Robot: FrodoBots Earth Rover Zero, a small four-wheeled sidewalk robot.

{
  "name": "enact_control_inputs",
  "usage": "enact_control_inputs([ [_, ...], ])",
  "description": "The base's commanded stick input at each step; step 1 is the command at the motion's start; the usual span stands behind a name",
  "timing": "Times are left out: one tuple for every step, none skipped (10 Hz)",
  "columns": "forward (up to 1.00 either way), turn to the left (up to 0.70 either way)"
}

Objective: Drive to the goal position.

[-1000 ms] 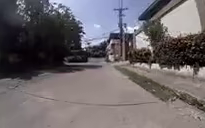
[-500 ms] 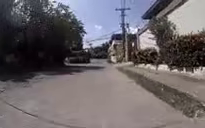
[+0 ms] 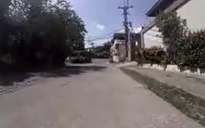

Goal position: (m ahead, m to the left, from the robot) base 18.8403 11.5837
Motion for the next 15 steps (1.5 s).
enact_control_inputs([
  [1.0, -0.4],
  [1.0, -0.4],
  [1.0, -0.21],
  [1.0, 0.0],
  [1.0, 0.0],
  [1.0, 0.0],
  [1.0, 0.0],
  [1.0, 0.0],
  [1.0, 0.0],
  [1.0, 0.0],
  [1.0, 0.0],
  [1.0, 0.0],
  [1.0, 0.0],
  [1.0, 0.0],
  [1.0, 0.0],
])
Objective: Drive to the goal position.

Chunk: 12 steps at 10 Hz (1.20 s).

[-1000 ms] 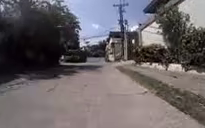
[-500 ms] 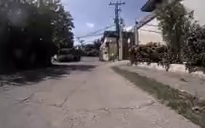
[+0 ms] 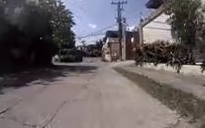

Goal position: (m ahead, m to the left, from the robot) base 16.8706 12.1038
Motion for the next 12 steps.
enact_control_inputs([
  [1.0, 0.0],
  [1.0, 0.0],
  [1.0, 0.0],
  [1.0, 0.0],
  [1.0, 0.0],
  [1.0, 0.0],
  [1.0, 0.0],
  [1.0, 0.0],
  [1.0, -0.17],
  [1.0, -0.4],
  [1.0, -0.4],
  [1.0, -0.3],
])
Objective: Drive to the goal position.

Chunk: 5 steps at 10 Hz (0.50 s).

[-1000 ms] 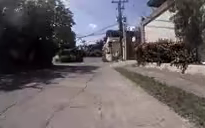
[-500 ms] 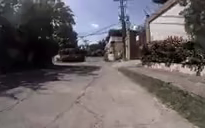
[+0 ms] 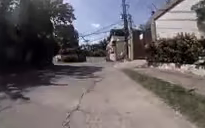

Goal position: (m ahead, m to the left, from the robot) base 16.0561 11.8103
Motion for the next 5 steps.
enact_control_inputs([
  [1.0, 0.0],
  [1.0, 0.0],
  [1.0, 0.0],
  [1.0, 0.0],
  [1.0, 0.0],
])
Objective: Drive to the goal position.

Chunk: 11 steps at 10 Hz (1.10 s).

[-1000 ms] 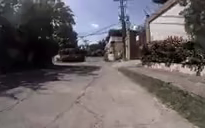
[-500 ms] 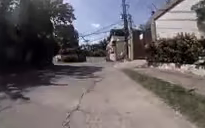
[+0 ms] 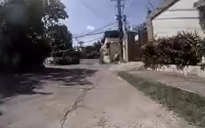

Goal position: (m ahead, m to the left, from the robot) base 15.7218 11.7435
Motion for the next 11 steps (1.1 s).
enact_control_inputs([
  [1.0, 0.0],
  [1.0, 0.0],
  [1.0, 0.0],
  [1.0, 0.0],
  [1.0, 0.0],
  [1.0, 0.0],
  [1.0, 0.0],
  [1.0, 0.0],
  [1.0, 0.0],
  [1.0, 0.0],
  [1.0, 0.0],
])
